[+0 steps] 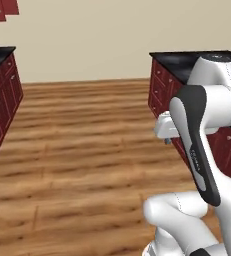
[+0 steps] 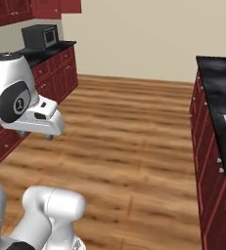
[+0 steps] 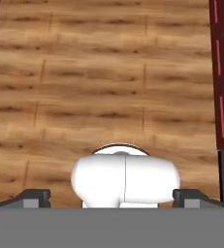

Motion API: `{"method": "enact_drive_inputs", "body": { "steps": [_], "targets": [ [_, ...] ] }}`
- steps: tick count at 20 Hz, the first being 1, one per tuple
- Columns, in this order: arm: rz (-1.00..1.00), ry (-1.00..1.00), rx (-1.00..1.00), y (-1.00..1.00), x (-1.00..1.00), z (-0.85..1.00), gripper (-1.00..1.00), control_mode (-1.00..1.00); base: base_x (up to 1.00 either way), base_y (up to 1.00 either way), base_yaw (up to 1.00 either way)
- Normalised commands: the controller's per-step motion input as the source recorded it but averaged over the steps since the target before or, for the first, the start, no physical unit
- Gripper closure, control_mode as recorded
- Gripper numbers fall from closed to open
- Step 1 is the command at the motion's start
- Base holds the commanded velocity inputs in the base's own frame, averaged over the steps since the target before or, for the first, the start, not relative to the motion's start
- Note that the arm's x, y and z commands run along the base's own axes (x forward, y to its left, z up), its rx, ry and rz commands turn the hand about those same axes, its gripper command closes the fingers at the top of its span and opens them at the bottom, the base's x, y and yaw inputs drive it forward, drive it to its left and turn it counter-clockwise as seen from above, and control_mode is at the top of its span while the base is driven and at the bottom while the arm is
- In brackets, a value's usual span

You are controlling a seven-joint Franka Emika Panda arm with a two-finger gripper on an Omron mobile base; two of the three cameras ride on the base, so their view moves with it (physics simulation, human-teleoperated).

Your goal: Get the candle and the liquor from the cabinet and move them to the dining counter.

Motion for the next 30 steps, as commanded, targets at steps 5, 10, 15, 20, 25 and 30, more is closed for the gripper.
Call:
{"method": "enact_drive_inputs", "body": {
  "steps": [5,10,15,20,25,30],
  "targets": [
    [0.0,0.0,0.0,0.0,0.0,0.0,-1.0,1.0,1.0,-0.2,0.02],
    [0.0,0.0,0.0,0.0,0.0,0.0,-1.0,1.0,1.0,-0.21,0.02],
    [0.0,0.0,0.0,0.0,0.0,0.0,-1.0,1.0,1.0,-0.2,0.04],
    [0.0,0.0,0.0,0.0,0.0,0.0,-1.0,1.0,1.0,-0.18,0.03],
    [0.0,0.0,0.0,0.0,0.0,0.0,-1.0,1.0,1.0,-0.19,0.05],
    [0.0,0.0,0.0,0.0,0.0,0.0,-1.0,1.0,1.0,-0.1,0.06]
  ]
}}
